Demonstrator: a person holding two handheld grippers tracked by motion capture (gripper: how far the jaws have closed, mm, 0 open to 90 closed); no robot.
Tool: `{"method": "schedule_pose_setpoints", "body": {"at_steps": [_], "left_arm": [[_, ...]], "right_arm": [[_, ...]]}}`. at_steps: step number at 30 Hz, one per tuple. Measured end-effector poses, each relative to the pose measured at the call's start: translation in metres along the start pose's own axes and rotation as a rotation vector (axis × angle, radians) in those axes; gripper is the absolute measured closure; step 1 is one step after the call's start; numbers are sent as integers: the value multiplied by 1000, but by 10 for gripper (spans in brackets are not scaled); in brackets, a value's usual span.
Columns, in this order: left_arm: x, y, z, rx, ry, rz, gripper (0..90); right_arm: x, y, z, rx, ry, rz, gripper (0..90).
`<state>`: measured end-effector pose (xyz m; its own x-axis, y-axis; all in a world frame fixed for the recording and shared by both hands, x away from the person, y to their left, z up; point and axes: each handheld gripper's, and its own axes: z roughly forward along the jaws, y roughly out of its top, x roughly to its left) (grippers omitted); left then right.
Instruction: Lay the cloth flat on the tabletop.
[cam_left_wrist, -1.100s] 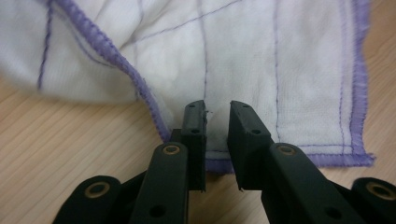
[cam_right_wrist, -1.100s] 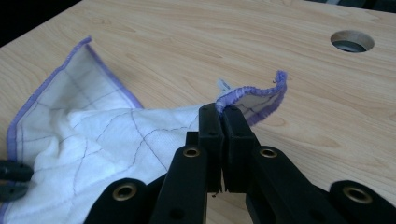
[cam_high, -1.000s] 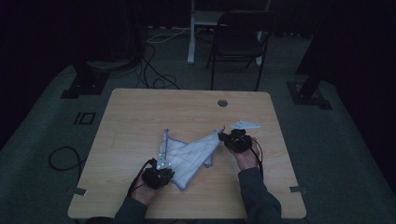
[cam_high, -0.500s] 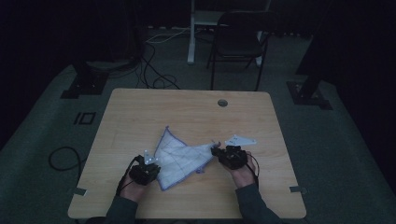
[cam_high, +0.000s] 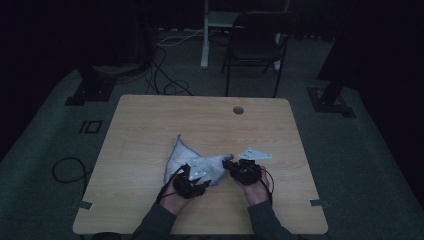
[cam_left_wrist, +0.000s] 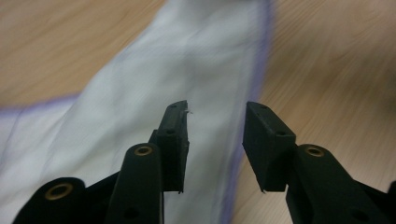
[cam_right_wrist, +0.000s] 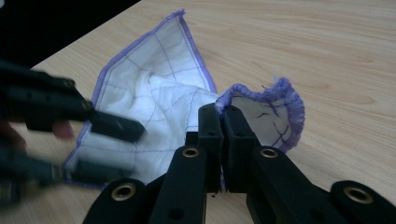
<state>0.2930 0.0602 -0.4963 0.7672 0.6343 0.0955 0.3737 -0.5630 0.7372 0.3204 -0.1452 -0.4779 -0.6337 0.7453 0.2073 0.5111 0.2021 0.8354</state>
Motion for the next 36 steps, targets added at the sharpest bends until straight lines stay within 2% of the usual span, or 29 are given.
{"method": "schedule_pose_setpoints", "body": {"at_steps": [1, 4, 8, 10, 11, 13, 14, 19, 24, 26, 27, 31, 36], "left_arm": [[-2, 3, 3, -5, 15, -2, 609], [-5, 6, 9, -22, 22, -22, 608], [-12, 9, 13, -16, 43, 6, 586], [-14, 10, 15, -14, 70, 13, 585], [-13, 10, 16, -9, 80, 16, 642], [-11, 10, 14, -4, 85, 5, 830], [-10, 10, 11, -3, 88, 9, 880], [-3, 2, -8, 7, 94, 17, 896], [7, -17, -23, 18, 91, -32, 895], [11, -27, -28, 16, 60, -94, 895], [11, -33, -29, 19, 54, -109, 895], [6, -51, -30, 61, 48, -109, 894], [5, -67, -31, 92, 51, -128, 893]], "right_arm": [[1, 0, 0, -1, -1, 3, 883], [2, 2, 0, -15, -5, 21, 880], [1, 5, 0, -28, 4, 48, 880], [2, 6, 0, -32, 4, 48, 880], [2, 7, 0, -33, 5, 46, 881], [4, 8, 0, -32, 8, 37, 876], [4, 8, -1, -30, 9, 33, 866], [-3, 9, -11, -50, 1, 34, 784], [-13, 14, -24, -81, -41, 42, 748], [-16, 16, -24, -80, -45, 35, 751], [-17, 17, -23, -79, -44, 29, 756], [-15, 21, -7, -64, -24, -3, 777], [-9, 18, 29, 3, -9, -62, 798]]}}
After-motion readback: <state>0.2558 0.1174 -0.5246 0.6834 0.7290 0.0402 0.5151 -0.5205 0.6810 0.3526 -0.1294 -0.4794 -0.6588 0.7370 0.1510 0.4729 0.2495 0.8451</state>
